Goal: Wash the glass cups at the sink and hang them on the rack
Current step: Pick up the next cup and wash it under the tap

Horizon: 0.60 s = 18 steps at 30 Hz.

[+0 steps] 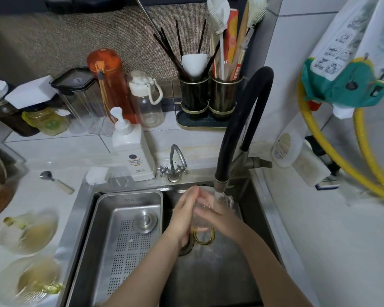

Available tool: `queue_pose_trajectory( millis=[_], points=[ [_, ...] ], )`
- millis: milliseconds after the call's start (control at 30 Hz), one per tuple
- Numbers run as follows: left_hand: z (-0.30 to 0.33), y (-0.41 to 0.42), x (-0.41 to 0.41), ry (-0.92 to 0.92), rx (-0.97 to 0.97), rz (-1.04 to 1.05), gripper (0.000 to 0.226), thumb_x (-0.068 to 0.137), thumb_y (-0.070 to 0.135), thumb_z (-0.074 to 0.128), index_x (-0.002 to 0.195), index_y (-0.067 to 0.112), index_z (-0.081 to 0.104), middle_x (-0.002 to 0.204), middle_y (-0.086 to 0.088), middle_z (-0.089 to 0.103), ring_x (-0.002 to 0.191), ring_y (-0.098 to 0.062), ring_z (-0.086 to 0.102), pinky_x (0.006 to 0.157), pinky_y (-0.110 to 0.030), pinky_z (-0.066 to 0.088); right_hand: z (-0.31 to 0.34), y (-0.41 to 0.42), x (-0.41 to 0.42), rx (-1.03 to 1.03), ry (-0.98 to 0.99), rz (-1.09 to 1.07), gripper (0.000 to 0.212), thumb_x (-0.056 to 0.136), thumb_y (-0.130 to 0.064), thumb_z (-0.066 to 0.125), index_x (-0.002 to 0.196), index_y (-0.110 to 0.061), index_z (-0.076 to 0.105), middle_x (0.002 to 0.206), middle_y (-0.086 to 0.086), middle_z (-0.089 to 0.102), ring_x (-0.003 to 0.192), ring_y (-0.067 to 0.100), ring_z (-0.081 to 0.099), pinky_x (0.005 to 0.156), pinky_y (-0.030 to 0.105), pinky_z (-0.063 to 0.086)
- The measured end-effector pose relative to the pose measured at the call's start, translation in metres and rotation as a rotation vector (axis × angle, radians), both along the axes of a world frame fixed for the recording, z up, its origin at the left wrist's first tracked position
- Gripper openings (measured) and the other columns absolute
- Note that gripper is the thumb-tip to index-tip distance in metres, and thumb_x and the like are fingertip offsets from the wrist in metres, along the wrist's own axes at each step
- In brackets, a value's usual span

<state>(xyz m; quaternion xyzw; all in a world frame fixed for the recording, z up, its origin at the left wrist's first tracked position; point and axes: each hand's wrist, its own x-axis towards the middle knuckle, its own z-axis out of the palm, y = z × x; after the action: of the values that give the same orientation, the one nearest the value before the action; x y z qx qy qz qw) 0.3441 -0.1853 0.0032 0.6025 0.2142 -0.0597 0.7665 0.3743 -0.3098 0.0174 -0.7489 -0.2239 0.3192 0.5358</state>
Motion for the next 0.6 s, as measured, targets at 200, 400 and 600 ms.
queue_pose_trajectory(
  millis=[200, 400, 600],
  points=[
    [0.005, 0.003, 0.0, 0.064, -0.033, 0.022, 0.042, 0.085, 0.058, 0.056, 0.118, 0.032, 0.06, 0.114, -0.005, 0.069, 0.1, -0.021, 0.068, 0.081, -0.042, 0.058, -0.004, -0.007, -0.002, -0.219, -0.139, 0.033, 0.041, 0.085, -0.061, 0.035, 0.108, -0.035, 0.058, 0.11, -0.006, 0.065, 0.104, 0.01, 0.061, 0.097, 0.044, 0.047],
    [0.011, 0.005, -0.004, 0.003, -0.09, -0.063, 0.049, 0.089, 0.053, 0.052, 0.136, 0.042, 0.042, 0.127, -0.001, 0.062, 0.111, -0.019, 0.064, 0.084, -0.038, 0.056, 0.008, -0.007, -0.011, 0.166, 0.126, -0.13, 0.026, 0.097, -0.021, 0.05, 0.115, -0.036, 0.062, 0.116, -0.006, 0.069, 0.113, 0.009, 0.062, 0.105, 0.036, 0.044],
    [0.01, 0.006, -0.019, -0.165, 0.061, -0.174, 0.049, 0.089, 0.033, 0.055, 0.136, 0.041, 0.043, 0.103, 0.011, 0.071, 0.106, -0.009, 0.065, 0.093, -0.032, 0.051, 0.001, -0.011, -0.013, 0.286, 0.263, -0.245, 0.025, 0.098, -0.021, 0.049, 0.115, -0.02, 0.066, 0.117, 0.009, 0.069, 0.112, 0.026, 0.064, 0.102, 0.055, 0.044]
  ],
)
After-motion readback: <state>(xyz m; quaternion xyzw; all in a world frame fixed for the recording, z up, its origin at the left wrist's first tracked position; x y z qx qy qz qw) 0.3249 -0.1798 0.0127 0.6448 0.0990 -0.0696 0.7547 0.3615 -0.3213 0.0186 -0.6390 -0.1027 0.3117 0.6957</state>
